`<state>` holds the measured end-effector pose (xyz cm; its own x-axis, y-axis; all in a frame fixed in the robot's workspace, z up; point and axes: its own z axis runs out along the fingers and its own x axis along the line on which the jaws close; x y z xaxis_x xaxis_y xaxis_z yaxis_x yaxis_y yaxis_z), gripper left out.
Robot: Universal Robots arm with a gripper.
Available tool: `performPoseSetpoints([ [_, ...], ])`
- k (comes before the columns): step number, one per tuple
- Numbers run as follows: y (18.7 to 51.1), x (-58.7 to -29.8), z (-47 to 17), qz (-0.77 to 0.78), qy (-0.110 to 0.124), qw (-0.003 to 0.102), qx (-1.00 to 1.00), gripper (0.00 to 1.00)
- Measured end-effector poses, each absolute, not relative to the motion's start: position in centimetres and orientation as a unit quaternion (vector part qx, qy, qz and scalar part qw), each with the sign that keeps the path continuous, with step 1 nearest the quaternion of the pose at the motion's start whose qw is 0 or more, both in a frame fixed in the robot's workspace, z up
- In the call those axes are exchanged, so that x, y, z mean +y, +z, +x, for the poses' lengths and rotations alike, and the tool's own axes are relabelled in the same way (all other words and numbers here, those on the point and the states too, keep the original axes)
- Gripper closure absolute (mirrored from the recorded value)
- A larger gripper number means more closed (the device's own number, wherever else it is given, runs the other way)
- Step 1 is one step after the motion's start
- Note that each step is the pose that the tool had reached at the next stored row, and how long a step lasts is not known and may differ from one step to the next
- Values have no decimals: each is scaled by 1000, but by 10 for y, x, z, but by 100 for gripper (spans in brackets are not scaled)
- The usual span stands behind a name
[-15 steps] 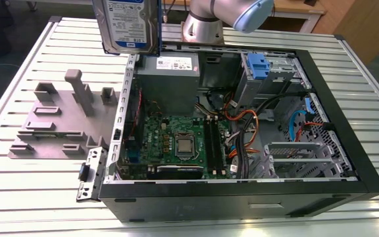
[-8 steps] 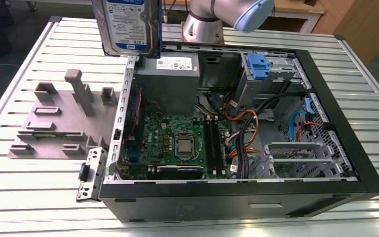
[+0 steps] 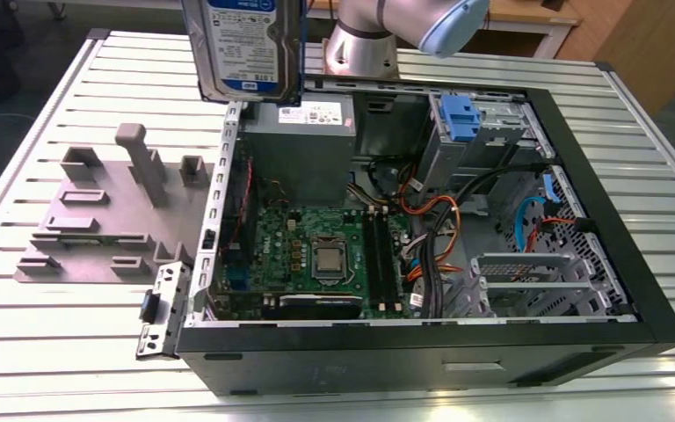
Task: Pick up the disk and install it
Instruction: 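Pick up the disk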
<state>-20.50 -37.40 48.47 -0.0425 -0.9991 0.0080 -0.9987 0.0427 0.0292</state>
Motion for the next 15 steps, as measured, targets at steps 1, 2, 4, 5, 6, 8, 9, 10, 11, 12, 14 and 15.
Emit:
performPoseSetpoints([
  [1, 485, -374, -205, 692, -8, 13, -722, 64],
  [2, 485, -375, -205, 692, -8, 13, -722, 64],
  [4, 484, -377, -205, 692, -7, 13, -722, 64],
  [5, 484, -378, -205, 692, -7, 13, -722, 64],
  [6, 484, -378, -205, 692, -7, 13, -722, 64],
  [8, 484, -378, -205, 692, -7, 13, -722, 64],
  [9, 484, -378, -205, 692, -7, 13, -722, 64],
  [10, 484, -378, -205, 692, -7, 13, -722, 64],
  [11, 484, -379, -205, 692, -7, 13, -722, 64],
  [12, 484, -380, -205, 692, -7, 13, -722, 64],
  [14, 484, -384, -205, 692, -7, 12, -722, 64],
  [15, 484, -385, -204, 691, -7, 12, -722, 64],
])
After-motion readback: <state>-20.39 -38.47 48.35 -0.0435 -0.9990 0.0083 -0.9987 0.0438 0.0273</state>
